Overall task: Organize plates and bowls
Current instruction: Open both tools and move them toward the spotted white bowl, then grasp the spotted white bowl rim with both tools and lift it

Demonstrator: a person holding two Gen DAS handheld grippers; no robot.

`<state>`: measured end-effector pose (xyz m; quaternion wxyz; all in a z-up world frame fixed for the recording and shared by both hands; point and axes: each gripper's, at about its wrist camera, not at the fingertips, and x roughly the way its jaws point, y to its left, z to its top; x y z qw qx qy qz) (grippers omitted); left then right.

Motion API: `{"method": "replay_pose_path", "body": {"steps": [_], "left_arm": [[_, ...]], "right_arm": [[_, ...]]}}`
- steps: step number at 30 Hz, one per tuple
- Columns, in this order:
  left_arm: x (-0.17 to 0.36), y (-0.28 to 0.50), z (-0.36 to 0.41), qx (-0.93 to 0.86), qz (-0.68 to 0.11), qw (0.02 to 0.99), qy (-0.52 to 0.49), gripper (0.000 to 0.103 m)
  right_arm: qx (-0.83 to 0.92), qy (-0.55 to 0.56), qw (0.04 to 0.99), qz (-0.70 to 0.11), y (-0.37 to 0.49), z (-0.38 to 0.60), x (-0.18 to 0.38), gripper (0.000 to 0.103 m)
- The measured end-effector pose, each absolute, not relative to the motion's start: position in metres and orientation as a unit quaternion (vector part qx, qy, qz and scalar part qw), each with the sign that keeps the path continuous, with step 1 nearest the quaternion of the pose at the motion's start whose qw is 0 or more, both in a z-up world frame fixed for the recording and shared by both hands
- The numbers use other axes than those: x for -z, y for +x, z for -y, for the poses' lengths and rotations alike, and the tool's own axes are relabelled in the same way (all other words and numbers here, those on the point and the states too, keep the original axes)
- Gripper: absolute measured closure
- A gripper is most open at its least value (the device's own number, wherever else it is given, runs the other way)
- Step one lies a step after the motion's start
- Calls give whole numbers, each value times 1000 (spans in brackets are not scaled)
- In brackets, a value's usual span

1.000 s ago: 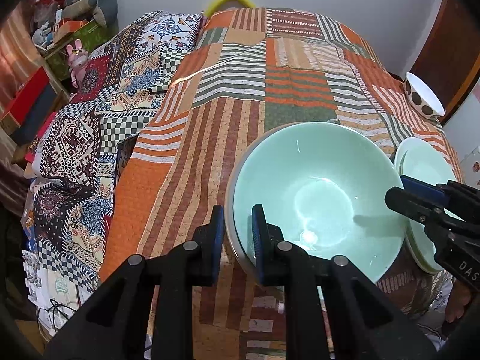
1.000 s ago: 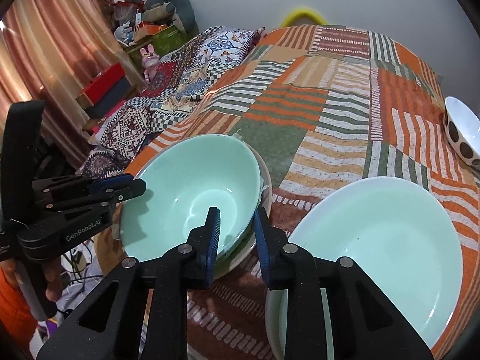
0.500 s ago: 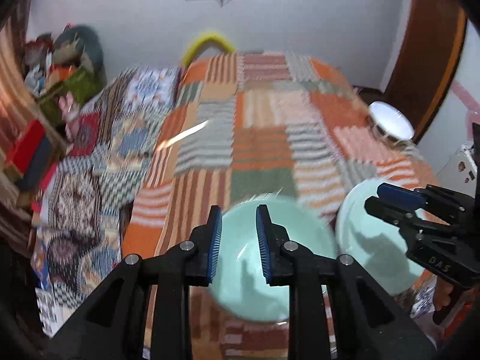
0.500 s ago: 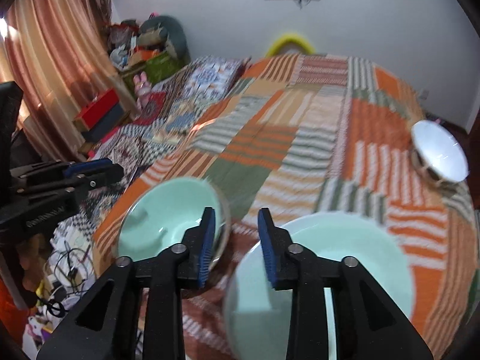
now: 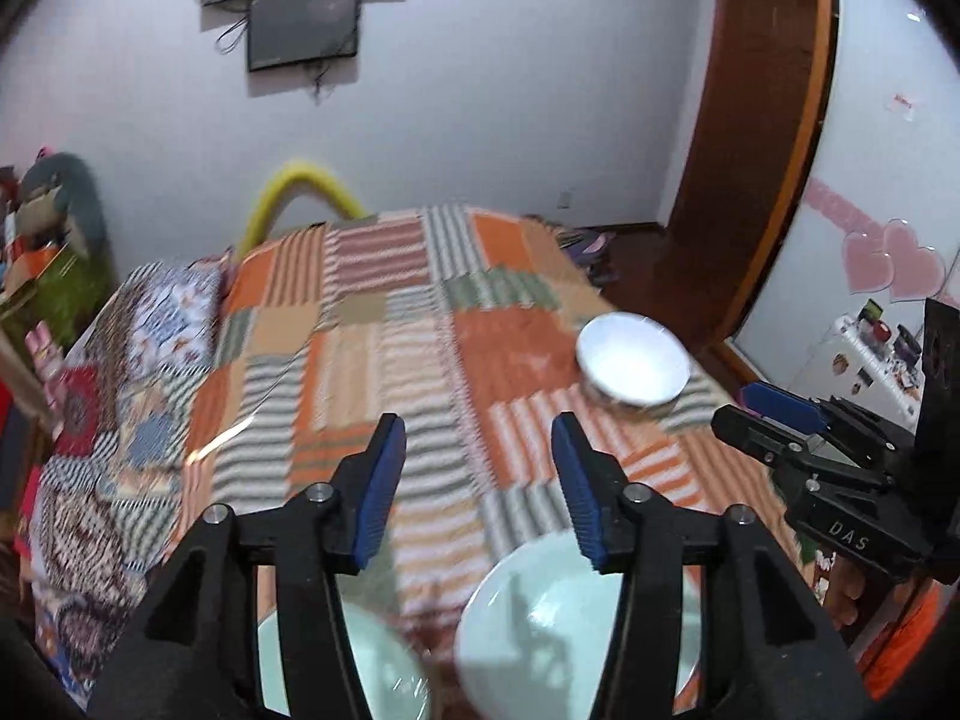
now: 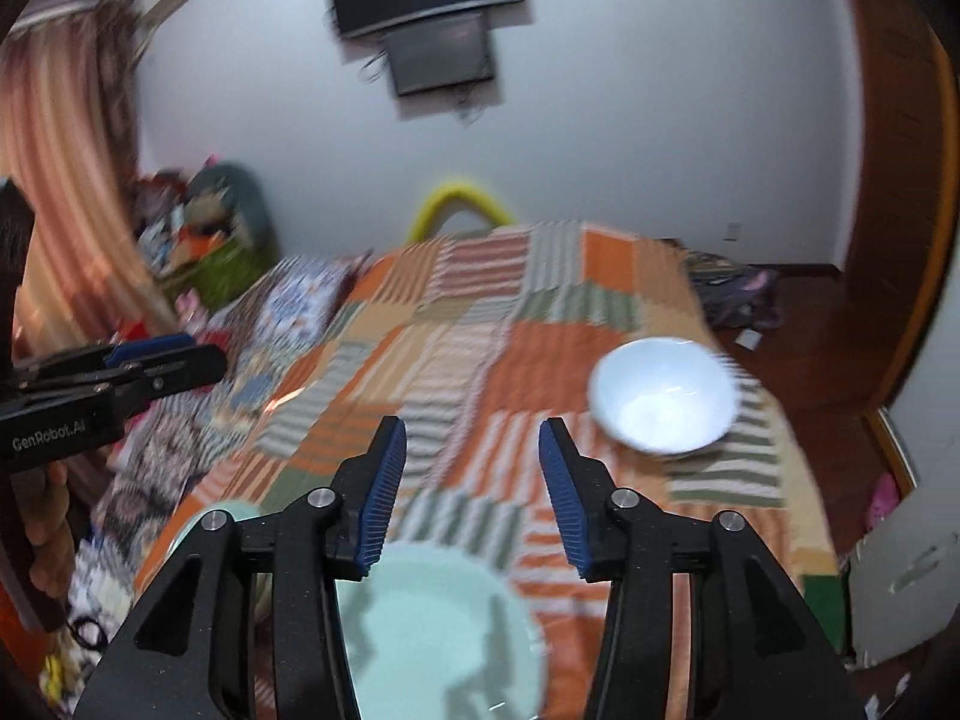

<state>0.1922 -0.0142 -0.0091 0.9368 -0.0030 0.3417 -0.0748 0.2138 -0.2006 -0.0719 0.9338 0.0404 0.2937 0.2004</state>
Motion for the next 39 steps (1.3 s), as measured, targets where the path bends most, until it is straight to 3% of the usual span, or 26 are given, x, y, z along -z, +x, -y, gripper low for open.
{"method": "replay_pose_path", "body": {"steps": [7,20,27,28,30,39], "left_arm": [[9,248,52,99,-344,934,-5,46],[108,326,65,102,-441,892,3,45],[135,353,56,96,-459,883,-5,45],[138,356,55,95,-462,882,-6,45],[142,359,53,95,-465,880,-7,45],[158,375,55,98,-476,874,-18,45]], "right_arm": [[-129,83,940,-305,259,259,81,60],[-62,106,901,-415,355,292,179,60],[-67,111,886,-444,385,289,202,60],[-72,114,884,-447,389,288,204,61],[-85,116,881,-452,394,282,206,75],[-157,67,876,-451,374,245,205,82]]}}
